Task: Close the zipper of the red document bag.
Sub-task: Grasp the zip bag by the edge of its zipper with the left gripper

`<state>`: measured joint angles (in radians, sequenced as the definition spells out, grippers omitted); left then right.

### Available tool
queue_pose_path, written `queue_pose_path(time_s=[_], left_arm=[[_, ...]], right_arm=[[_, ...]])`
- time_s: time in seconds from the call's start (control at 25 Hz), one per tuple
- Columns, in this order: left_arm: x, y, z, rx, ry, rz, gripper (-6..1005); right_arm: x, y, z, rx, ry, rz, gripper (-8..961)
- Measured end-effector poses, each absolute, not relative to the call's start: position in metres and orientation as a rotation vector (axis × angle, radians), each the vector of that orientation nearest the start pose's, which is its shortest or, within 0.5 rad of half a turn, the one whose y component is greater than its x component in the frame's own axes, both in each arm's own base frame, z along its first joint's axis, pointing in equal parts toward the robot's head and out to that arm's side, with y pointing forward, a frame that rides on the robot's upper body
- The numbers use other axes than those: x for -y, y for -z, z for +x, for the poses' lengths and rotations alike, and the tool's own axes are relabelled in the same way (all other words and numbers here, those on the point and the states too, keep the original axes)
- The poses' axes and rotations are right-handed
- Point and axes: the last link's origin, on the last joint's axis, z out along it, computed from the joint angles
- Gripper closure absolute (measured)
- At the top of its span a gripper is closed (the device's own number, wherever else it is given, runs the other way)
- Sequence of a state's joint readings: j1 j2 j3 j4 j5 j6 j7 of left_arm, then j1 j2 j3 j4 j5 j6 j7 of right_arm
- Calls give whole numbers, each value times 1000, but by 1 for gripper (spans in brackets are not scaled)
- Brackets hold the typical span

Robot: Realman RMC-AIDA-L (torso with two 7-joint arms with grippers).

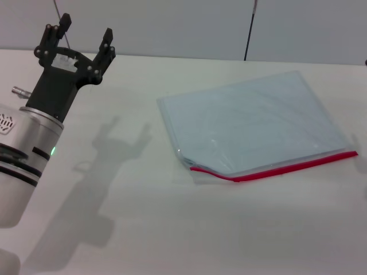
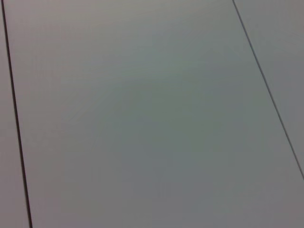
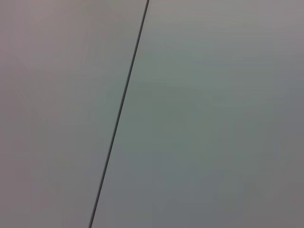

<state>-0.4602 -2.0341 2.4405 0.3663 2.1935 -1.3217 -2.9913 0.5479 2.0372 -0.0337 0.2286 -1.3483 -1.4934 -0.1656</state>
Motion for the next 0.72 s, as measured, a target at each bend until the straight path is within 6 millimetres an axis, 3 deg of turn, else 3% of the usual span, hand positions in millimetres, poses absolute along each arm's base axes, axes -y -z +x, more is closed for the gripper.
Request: queue_pose_path(time_s=[0.72], left_arm=[[-338,3,-266,174,815,-1546,197]], right_arm=[[-342,-2,281,-146,-722,-1534,272]])
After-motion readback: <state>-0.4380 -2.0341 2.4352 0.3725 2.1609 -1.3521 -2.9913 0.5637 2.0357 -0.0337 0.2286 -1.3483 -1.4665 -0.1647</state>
